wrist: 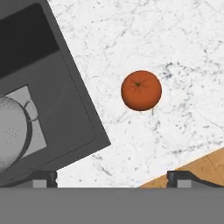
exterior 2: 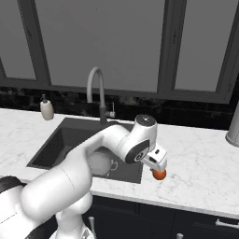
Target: Put the colander in the sink, put the orange in the colander, and turn on the sink faucet and pour water over the colander.
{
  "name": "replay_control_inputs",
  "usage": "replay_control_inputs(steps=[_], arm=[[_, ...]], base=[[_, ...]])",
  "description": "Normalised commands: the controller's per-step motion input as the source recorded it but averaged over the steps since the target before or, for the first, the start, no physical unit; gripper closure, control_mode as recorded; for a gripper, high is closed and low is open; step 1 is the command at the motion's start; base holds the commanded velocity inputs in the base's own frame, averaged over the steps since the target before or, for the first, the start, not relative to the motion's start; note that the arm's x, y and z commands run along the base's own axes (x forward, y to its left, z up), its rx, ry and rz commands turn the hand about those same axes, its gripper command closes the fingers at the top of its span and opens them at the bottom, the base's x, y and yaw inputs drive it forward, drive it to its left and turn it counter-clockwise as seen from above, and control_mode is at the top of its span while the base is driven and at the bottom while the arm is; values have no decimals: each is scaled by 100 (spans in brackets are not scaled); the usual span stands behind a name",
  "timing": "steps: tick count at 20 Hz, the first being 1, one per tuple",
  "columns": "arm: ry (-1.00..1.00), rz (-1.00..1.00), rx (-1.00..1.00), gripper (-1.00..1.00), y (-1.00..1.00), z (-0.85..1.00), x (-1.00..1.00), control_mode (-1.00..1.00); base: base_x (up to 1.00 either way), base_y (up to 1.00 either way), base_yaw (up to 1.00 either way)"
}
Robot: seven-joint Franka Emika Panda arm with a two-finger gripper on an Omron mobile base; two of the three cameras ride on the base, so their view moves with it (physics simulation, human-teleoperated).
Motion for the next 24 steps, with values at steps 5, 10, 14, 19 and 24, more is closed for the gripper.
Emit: replay_control_inputs(steps=[5,10,14,19,24], arm=[[3,0,0,-100,-28,-16,40,-100],[7,0,0,-100,-25,-16,24,-100],[11,0,0,-100,-31,-33,4,-100],[5,0,0,-100,-20,-32,2,-100],[3,0,1,-100,0,-34,38,-100]], base=[[0,0,0],[0,0,0],[0,0,0],[0,0,0],[0,0,0]])
